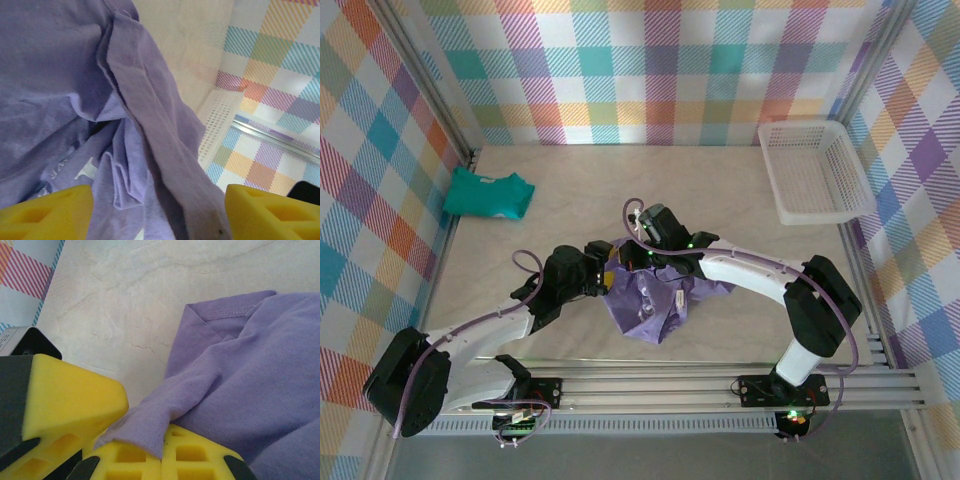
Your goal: Fold the inside-out t-shirt
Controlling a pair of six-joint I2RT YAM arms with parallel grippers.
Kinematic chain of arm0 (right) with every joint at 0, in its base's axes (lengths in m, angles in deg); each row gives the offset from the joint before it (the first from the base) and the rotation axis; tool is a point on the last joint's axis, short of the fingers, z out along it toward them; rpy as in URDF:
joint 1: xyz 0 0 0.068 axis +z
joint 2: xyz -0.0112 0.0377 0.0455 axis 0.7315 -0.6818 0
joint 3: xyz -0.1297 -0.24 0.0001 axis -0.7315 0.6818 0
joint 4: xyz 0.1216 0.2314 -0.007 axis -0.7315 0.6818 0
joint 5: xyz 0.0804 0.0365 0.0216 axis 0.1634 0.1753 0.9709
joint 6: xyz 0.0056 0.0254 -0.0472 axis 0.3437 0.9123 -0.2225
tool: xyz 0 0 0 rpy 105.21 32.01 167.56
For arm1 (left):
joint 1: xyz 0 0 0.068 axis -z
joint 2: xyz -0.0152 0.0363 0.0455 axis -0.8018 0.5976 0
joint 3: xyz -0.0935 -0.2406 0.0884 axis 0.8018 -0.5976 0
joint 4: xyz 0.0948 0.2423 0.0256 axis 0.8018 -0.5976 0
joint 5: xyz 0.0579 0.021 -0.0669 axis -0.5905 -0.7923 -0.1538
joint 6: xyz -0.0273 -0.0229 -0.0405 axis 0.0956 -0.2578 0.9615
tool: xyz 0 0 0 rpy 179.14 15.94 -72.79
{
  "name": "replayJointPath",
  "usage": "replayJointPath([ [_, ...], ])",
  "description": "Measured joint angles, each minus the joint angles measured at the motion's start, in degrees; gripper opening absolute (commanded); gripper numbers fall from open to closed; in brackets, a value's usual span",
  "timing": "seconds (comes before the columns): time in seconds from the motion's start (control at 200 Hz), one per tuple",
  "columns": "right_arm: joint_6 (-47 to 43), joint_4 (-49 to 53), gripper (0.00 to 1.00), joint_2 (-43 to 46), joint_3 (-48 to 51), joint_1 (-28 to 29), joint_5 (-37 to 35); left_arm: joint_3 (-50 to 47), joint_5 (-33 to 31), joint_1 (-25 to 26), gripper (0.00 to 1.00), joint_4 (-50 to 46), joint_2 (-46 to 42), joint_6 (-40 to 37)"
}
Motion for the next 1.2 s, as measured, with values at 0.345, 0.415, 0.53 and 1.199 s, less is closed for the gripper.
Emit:
replayJointPath([
  [0.345,0.0,-1.0,0.02,0.5,1.9,0.2,0.0,1.5,-0.3,0.0,0.49,3.3,0.7,3.1],
  [0.415,0.0,-1.0,0.02,0.8,2.0,0.2,0.0,1.7,-0.5,0.0,0.44,3.8,0.7,3.3],
  [0.53,-0.1,-1.2,0.01,1.2,2.4,0.2,-0.1,1.8,-0.9,0.0,0.36,4.2,0.6,3.7],
  [1.199,-2.7,-4.5,0.01,3.4,5.5,0.3,-0.2,1.8,-1.6,-0.5,0.24,4.2,-0.1,4.1],
])
